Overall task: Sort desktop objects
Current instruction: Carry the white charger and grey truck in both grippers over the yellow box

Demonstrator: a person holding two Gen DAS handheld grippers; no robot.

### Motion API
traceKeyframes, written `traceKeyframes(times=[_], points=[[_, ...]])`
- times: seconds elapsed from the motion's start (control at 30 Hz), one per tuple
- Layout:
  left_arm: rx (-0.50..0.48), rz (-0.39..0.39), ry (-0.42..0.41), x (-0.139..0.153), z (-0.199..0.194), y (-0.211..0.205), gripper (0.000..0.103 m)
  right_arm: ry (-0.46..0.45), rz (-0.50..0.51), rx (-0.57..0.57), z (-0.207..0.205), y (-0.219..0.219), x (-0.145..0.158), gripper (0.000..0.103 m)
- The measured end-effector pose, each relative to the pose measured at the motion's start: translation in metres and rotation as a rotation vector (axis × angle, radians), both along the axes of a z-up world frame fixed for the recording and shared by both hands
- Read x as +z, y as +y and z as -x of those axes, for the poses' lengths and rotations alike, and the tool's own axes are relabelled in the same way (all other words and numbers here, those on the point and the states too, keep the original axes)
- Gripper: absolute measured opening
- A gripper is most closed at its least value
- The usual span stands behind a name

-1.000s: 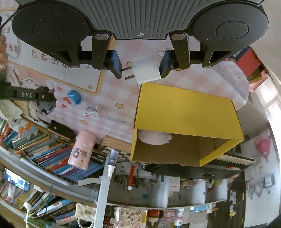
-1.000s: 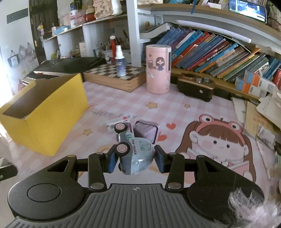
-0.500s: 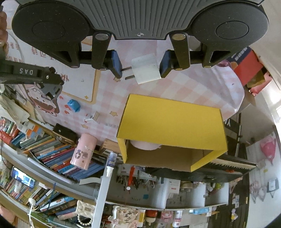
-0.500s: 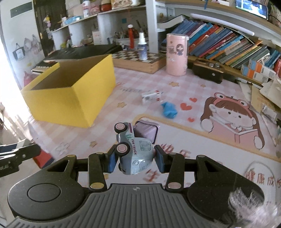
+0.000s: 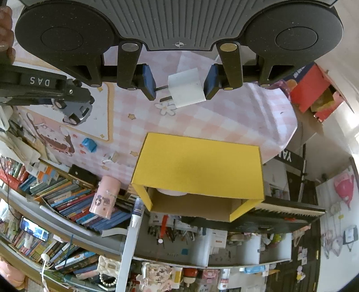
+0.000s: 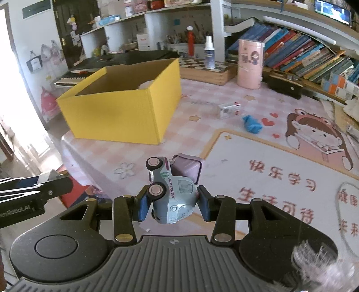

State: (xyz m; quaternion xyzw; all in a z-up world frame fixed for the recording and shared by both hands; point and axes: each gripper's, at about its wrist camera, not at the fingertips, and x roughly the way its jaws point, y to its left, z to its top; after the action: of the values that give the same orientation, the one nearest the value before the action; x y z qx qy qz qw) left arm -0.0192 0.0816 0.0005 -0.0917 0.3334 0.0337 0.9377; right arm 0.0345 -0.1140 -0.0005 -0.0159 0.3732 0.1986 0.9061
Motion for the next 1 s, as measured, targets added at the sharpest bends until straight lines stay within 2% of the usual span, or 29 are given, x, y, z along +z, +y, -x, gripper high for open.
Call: traceKeyframes(times=[0.5, 1.0], points=[[0.052, 0.018, -0.039, 0.002, 0.032, 0.043, 0.045, -0.029, 0.013, 0.082, 0.029, 0.052, 0.006, 0.041], [0.13, 0.014, -0.099, 0.019, 0.037, 0.069, 0.045, -0.065, 0.013, 0.182, 0.027, 0.091, 0.021, 0.041]])
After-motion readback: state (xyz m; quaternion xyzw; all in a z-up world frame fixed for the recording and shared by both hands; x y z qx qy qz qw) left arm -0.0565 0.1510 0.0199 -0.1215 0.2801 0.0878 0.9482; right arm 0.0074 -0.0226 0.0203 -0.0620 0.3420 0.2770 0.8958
